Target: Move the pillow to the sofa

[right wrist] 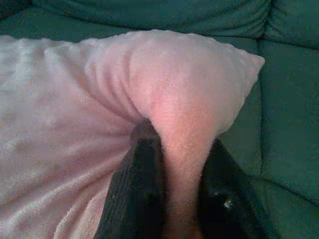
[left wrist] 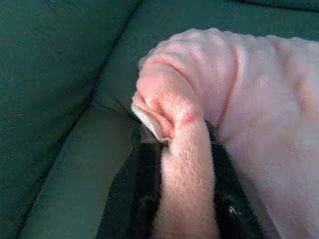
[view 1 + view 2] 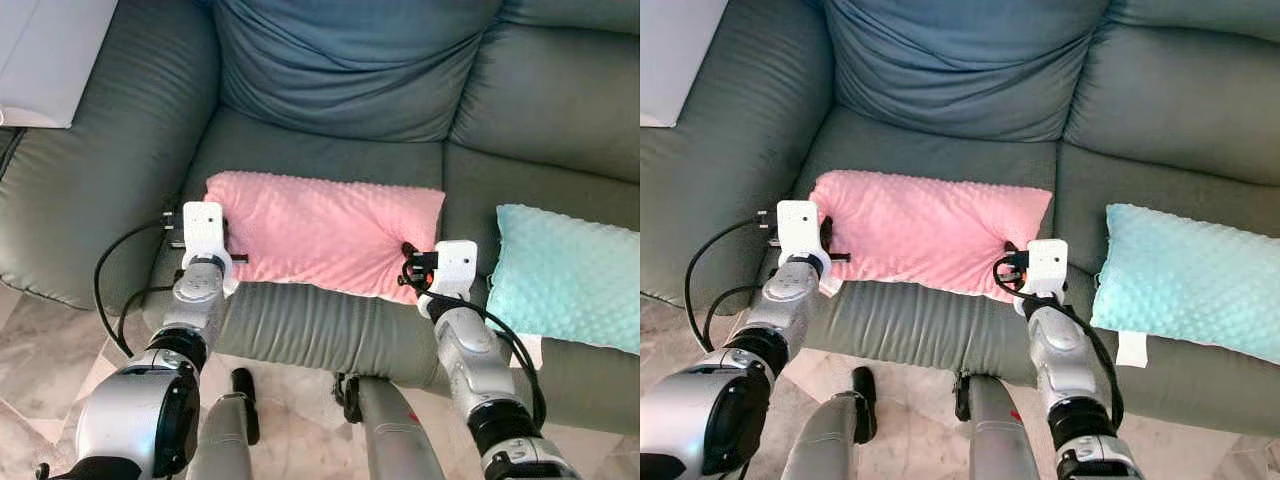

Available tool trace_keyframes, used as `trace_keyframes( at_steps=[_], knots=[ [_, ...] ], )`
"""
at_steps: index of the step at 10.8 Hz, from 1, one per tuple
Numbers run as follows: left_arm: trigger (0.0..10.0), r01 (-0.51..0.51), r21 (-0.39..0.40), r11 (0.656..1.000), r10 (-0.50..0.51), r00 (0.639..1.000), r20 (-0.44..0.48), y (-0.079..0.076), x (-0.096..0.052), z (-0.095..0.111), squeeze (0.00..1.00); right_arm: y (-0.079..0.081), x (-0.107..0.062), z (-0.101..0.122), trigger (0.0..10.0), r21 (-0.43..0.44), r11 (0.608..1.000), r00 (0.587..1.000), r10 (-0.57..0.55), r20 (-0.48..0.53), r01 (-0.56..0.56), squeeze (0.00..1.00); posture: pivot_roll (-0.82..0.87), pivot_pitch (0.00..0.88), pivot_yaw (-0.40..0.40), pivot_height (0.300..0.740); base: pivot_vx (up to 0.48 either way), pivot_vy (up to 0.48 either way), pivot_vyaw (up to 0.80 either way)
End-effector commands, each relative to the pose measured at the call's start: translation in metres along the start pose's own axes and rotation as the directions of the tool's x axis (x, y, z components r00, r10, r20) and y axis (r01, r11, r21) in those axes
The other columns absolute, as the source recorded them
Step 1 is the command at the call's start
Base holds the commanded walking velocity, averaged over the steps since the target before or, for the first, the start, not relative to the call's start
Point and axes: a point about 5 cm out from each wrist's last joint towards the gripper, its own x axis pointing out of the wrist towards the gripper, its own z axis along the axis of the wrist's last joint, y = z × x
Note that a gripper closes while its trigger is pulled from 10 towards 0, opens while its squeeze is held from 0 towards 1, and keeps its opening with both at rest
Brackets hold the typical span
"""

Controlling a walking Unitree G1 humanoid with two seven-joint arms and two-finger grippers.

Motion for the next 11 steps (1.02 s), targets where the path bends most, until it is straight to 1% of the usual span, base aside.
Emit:
trace_keyframes(
  at_steps=[1,4,6,8,11],
  knots=[
    [10.0,-0.006,-0.008,1.0,0.006,0.999,-0.053,0.0019,-0.004,-0.0135,1.0,-0.0024,-0.0085,-0.0129,10.0,0.005,1.0,0.999,-0.014,-0.035,0.014,1.0,-0.18,0.515,-0.024,0.74,0.0,0.0,0.0],
    [10.0,-0.005,0.004,1.0,0.005,0.998,-0.062,0.0015,-0.005,-0.0163,1.0,-0.0025,-0.0096,-0.014,10.0,0.0,1.0,0.999,-0.007,-0.034,0.007,1.0,-0.18,0.512,-0.026,0.74,0.0,0.0,0.0],
    [10.0,0.001,-0.002,1.0,-0.001,0.998,-0.067,0.0019,-0.0057,-0.0181,1.0,-0.003,-0.0102,-0.0145,10.0,-0.002,1.0,0.999,-0.005,-0.035,0.005,1.0,-0.18,0.509,-0.027,0.74,0.0,0.0,0.0],
    [10.0,-0.008,0.004,1.0,0.008,0.998,-0.069,0.0047,-0.0062,-0.0195,1.0,-0.0005,-0.0123,-0.0166,10.0,-0.001,1.0,0.999,0.002,-0.037,-0.002,1.0,-0.18,0.507,-0.027,0.74,0.0,0.0,0.0],
    [10.0,-0.013,0.008,1.0,0.013,0.997,-0.071,0.0077,-0.0067,-0.0209,1.0,-0.0017,-0.0121,-0.0141,10.0,-0.017,1.0,1.0,-0.013,-0.023,0.013,1.0,-0.18,0.509,-0.028,0.74,0.0,0.0,0.0]
  ],
)
